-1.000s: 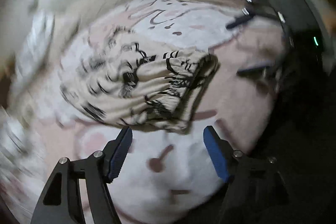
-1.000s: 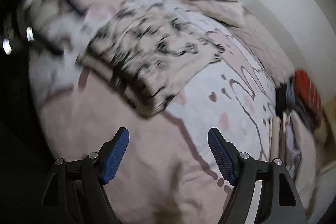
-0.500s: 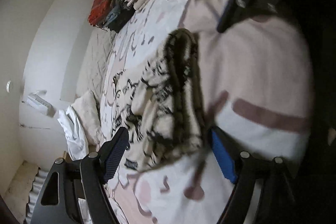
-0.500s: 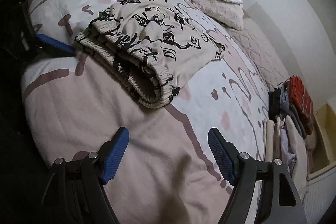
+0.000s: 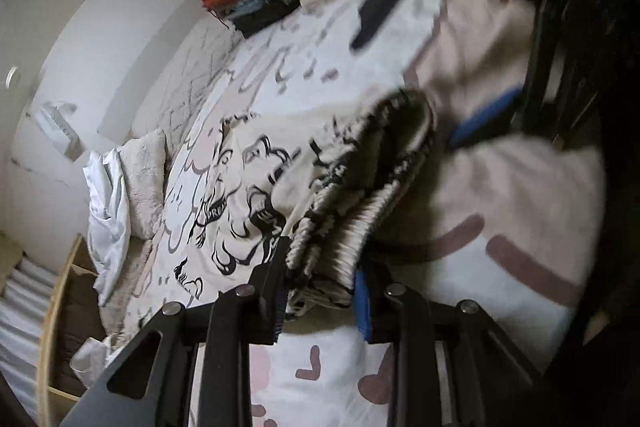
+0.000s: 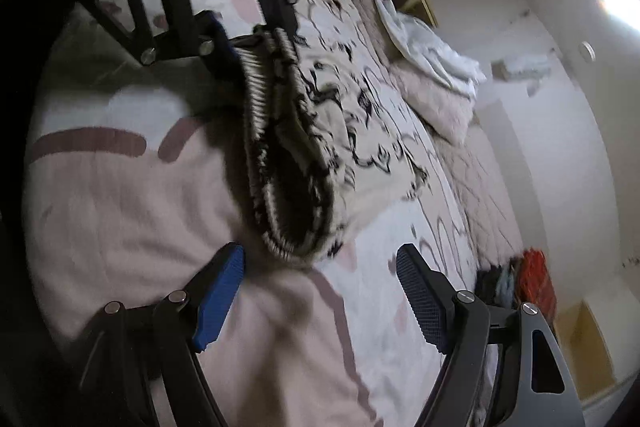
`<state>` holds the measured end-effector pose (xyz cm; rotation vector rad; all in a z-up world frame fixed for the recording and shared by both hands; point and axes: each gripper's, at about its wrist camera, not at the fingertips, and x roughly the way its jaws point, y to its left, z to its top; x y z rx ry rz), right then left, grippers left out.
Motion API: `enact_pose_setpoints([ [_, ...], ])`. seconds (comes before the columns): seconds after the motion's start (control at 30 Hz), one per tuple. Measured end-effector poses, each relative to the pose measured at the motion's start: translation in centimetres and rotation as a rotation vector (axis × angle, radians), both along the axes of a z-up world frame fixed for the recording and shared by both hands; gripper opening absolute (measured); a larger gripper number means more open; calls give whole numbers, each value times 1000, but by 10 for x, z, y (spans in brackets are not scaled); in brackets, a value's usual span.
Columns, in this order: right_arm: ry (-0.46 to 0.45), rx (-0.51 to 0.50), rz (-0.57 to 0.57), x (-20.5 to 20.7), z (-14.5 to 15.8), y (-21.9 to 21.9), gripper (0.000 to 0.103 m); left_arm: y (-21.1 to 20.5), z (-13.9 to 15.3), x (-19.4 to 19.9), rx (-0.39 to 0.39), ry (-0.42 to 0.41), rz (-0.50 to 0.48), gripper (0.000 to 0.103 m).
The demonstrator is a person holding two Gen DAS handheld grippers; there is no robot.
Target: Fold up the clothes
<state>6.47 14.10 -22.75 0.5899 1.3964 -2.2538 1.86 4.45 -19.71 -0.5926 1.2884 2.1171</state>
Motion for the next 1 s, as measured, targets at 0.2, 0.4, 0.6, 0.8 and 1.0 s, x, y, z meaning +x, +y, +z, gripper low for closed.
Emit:
enact_pose_setpoints([
  [0.2, -39, -66, 100, -21, 15, -13, 39, -5, 15, -1, 23, 15, -3, 26],
  [0.4, -114, 7, 183, -35, 30, -32, 18, -14, 34, -1, 57, 5, 32, 25],
  [0.6, -109, -47, 175, -17, 86, -24, 17, -29, 91, 24, 219, -66, 43, 25],
  [0.8, -307, -127, 172, 22, 142, -13, 17, -34, 107, 26, 299, -239, 80, 25],
  [1.0, -483, -126, 149, 19, 140, -18, 17, -37, 116, 20, 360, -415, 122, 25],
])
